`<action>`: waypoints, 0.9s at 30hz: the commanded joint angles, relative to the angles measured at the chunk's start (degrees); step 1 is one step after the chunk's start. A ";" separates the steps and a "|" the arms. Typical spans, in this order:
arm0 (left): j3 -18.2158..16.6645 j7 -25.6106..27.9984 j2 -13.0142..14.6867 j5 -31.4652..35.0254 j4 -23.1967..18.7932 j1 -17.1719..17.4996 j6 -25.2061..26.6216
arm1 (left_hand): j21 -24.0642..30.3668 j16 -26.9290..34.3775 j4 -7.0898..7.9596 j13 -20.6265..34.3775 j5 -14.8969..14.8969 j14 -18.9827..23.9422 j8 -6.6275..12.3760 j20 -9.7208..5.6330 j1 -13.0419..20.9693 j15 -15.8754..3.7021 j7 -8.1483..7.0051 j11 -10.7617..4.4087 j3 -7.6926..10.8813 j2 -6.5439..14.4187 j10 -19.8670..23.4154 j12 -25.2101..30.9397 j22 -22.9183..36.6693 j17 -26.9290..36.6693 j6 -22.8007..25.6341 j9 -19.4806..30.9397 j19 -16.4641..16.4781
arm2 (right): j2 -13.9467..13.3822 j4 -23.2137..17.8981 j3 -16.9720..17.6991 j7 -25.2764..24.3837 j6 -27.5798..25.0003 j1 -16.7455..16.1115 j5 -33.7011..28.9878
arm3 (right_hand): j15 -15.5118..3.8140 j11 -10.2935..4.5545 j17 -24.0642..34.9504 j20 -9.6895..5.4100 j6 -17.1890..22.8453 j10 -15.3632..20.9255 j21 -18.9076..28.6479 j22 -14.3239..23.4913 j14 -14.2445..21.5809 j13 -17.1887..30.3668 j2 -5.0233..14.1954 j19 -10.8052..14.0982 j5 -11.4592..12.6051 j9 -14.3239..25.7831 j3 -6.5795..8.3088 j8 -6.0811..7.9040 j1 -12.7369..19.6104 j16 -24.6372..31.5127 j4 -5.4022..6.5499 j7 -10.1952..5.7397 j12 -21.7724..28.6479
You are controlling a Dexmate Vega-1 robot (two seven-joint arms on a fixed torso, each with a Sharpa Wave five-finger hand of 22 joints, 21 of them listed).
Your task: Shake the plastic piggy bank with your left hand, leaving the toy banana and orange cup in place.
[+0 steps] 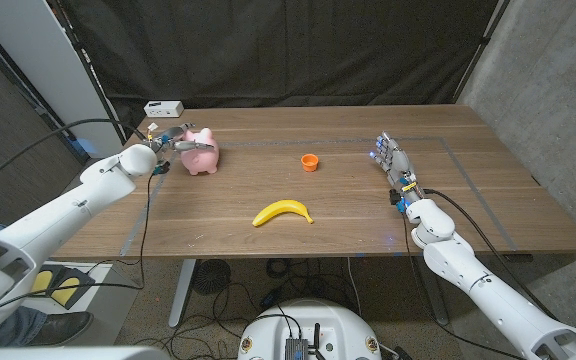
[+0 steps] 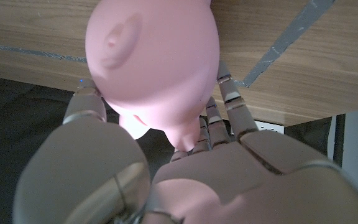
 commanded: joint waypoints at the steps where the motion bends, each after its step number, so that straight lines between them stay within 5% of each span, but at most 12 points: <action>1: -0.05 1.48 -2.14 -2.84 1.41 0.59 0.86 | 2.15 1.37 -2.42 1.72 1.26 4.60 1.30 -0.33 18.02 -1.81 4.38 -3.93 4.25 12.14 8.03 1.88 0.29 0.63 9.77 0.47 6.43 | 0.47 0.83 -0.06 1.22 0.48 0.37 0.90 | 0.74 -0.18 0.31 0.63 0.39 0.12 -0.09 0.19 0.21 0.24 -0.22 0.32 0.20 0.27 -0.22 0.21 0.55 0.30 -0.12 -0.32 0.38; 6: -0.37 1.36 -2.63 -4.38 1.17 0.57 2.46 | 3.66 3.26 -2.61 4.15 2.70 9.84 5.37 -1.20 26.45 -2.71 6.45 -4.03 7.81 14.43 14.46 4.89 0.22 1.41 20.72 1.81 10.54 | 0.74 1.04 -0.02 1.93 0.32 0.40 1.79 | 0.95 -0.23 0.32 0.84 0.46 0.14 -0.08 0.20 0.29 0.26 -0.25 0.35 0.19 0.28 -0.26 0.23 0.53 0.33 -0.11 -0.45 0.37; 13: -0.86 1.25 -3.82 -6.92 3.20 0.42 0.39 | 6.40 5.42 -2.67 7.51 4.14 19.35 10.91 -5.39 34.50 -5.26 9.01 -6.03 13.02 15.70 26.21 9.72 0.42 1.36 33.77 4.31 14.37 | 0.73 1.27 -0.08 2.58 0.31 0.39 2.16 | 1.18 -0.30 0.34 0.96 0.49 0.19 -0.06 0.20 0.28 0.29 -0.31 0.41 0.19 0.29 -0.30 0.22 0.53 0.31 -0.11 -0.54 0.37; 19: -1.49 1.63 -4.07 -8.62 3.91 0.98 -1.98 | 6.94 5.51 -2.15 8.42 4.38 21.49 12.02 -6.42 35.25 -5.91 9.36 -6.53 14.10 15.81 29.41 10.78 0.50 1.28 36.14 5.13 14.07 | 0.82 1.28 0.07 3.23 0.42 0.09 2.92 | 1.20 -0.33 0.36 1.03 0.45 0.21 -0.04 0.20 0.31 0.32 -0.33 0.44 0.19 0.29 -0.34 0.19 0.50 0.32 -0.09 -0.54 0.36; 27: -5.60 5.82 -4.48 -13.51 2.05 4.44 -5.16 | 9.57 8.06 -2.19 10.73 4.84 27.13 14.73 -9.80 37.32 -8.14 9.55 -6.57 15.54 16.54 33.78 12.17 1.02 3.38 40.47 7.19 15.70 | 0.96 1.13 0.30 3.85 0.68 0.00 3.64 | 1.24 -0.41 0.40 1.25 0.48 0.32 0.04 0.20 0.42 0.36 -0.38 0.67 0.19 0.30 -0.40 0.19 0.47 0.37 -0.07 -0.56 0.38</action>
